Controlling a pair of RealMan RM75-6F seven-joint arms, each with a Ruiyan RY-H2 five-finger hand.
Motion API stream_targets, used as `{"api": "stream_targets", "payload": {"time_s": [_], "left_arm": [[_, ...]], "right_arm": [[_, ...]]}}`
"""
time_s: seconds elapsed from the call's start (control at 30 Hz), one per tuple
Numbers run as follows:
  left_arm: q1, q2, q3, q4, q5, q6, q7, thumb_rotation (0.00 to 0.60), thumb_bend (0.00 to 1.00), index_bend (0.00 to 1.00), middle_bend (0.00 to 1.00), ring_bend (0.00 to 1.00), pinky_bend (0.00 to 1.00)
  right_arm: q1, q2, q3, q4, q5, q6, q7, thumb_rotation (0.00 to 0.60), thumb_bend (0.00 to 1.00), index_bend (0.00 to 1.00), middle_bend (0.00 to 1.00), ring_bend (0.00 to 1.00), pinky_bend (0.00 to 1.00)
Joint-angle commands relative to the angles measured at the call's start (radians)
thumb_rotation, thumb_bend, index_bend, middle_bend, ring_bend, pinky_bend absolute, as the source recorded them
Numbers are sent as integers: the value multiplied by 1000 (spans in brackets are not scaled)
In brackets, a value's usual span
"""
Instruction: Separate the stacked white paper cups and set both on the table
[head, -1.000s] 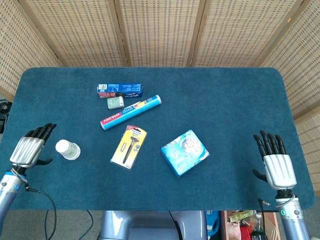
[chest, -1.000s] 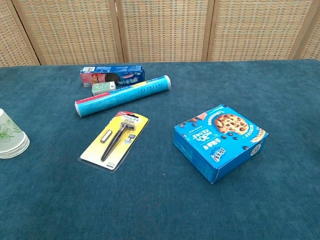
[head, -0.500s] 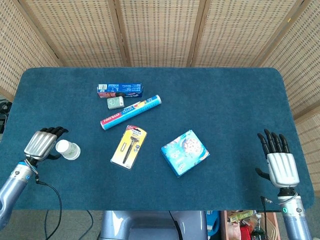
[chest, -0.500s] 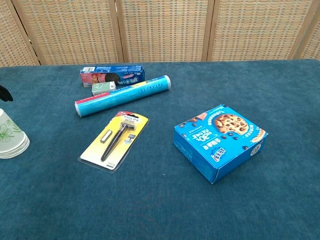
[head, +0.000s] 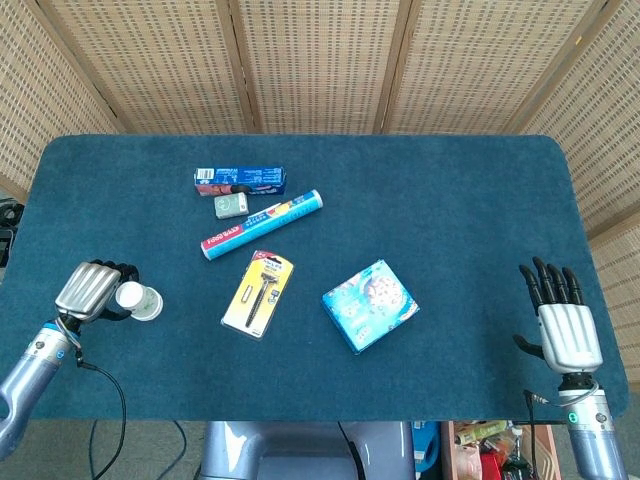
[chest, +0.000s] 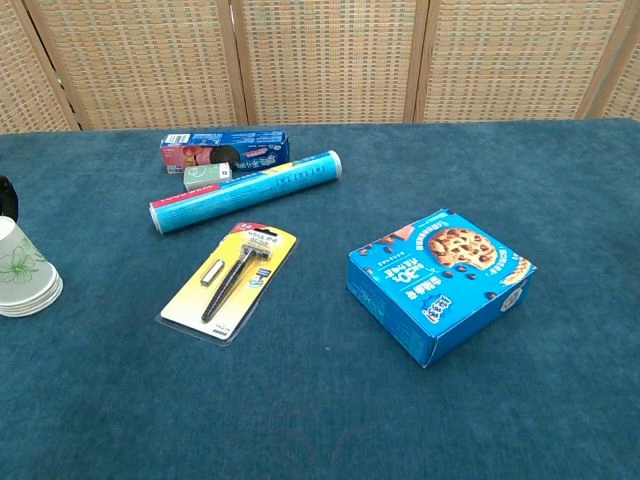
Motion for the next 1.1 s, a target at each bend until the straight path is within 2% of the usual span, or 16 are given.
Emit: {"api": "stream_targets", "payload": {"time_s": [0.03,0.07,0.13,0.2,0.37,0.53,0.67,0.73,0.9,1.1], "left_arm": [[15,13,-27,-24,-3,56,-133,600,130,540,525,472,456],[18,15,-37,-28,-5,70,-198,600,130,540,525,472,456],[30,12,-87,-54,-39,107,-438,600,129,540,525,472,456],[26,5,-99,-38,-35,102,-610,600,129,540,525,472,456],[0,-22,-118,-36,-52,42,-863,600,129,540,525,472,456],[-64,-70,-146,-76,-87,-103,-1165,600,129,540,525,472,456],[-128,-116,-168,-70,-96,-197,-1253,600,129,540,525,472,456],[-166,-145,-180,-61,-105,-245,-1266,600,129,540,525,472,456],[-247,-213,-213,-33,-138,-346,-1278,600,129,540,525,472,456],[-308,-269,-242,-13,-160,-401,-1259,600,129,539,525,472,456]], "right_arm": [[1,-1,0,1,-2,0,3,600,0,0,0,0,0],[1,-1,0,3,-4,0,5,600,0,0,0,0,0],[5,-3,2,14,-11,1,17,600,0,0,0,0,0],[10,-8,3,29,-20,0,33,600,0,0,0,0,0],[24,-34,1,90,-90,27,79,600,0,0,0,0,0],[58,-75,-9,221,-222,83,183,600,0,30,0,0,0],[92,-73,-7,286,-302,118,241,600,0,73,8,0,0],[117,-65,-7,311,-346,132,275,600,0,108,43,0,0],[180,-47,-10,364,-421,134,347,600,0,180,98,0,0],[239,-37,-7,388,-457,112,389,600,0,239,127,0,23]]}}
